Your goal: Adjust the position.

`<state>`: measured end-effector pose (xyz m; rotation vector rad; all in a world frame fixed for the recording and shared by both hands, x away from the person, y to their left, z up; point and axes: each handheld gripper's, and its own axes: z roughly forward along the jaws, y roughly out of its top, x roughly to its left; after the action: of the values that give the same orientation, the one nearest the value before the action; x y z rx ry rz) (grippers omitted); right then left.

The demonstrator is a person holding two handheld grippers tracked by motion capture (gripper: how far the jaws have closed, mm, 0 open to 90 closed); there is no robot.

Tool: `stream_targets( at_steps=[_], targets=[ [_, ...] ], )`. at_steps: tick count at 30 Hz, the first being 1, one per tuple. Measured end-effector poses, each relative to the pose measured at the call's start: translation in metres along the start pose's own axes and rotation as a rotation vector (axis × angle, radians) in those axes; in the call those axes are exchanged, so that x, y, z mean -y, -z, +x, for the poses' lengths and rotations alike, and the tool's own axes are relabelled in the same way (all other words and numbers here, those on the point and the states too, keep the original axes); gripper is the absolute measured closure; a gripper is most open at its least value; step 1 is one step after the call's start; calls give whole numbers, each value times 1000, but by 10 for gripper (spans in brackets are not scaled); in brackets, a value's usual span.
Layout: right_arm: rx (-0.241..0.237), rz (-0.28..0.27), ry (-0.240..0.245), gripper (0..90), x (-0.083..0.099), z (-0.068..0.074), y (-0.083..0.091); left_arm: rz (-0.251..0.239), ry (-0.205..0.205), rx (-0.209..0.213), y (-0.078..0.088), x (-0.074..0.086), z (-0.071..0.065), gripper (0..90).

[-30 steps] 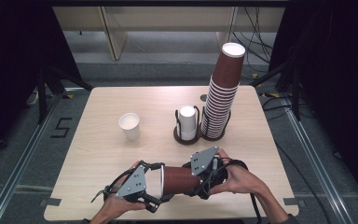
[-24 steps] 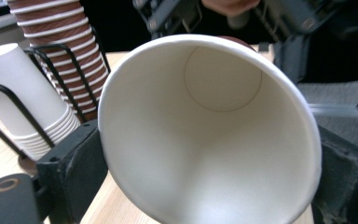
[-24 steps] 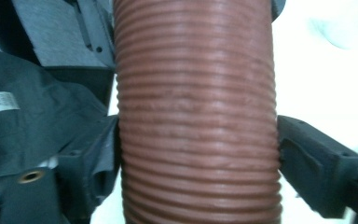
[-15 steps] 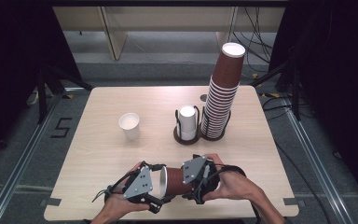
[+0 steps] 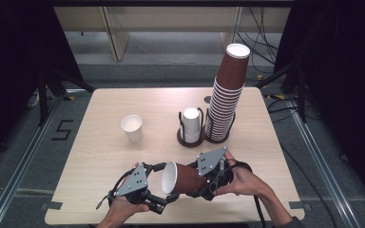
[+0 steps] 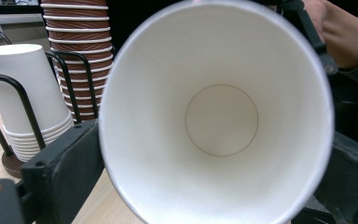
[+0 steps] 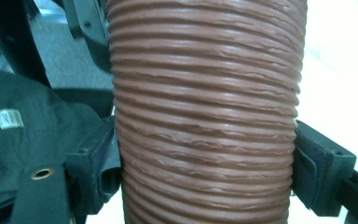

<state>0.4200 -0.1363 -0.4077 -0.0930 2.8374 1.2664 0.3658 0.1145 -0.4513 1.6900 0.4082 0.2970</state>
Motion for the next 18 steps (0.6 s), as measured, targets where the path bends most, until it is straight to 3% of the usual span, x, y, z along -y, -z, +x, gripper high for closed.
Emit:
stream_targets(
  at_steps=[4,12,18],
  targets=[
    [4,-11,1,210,-2,1,-2,-50,21,9,-1,-1,-1,39],
    [-5,12,-8,215,-2,3,-12,-50,9,21,2,-2,-2,76],
    [-7,6,-40,197,-1,3,-15,-42,-11,18,4,-6,-2,106]
  ],
)
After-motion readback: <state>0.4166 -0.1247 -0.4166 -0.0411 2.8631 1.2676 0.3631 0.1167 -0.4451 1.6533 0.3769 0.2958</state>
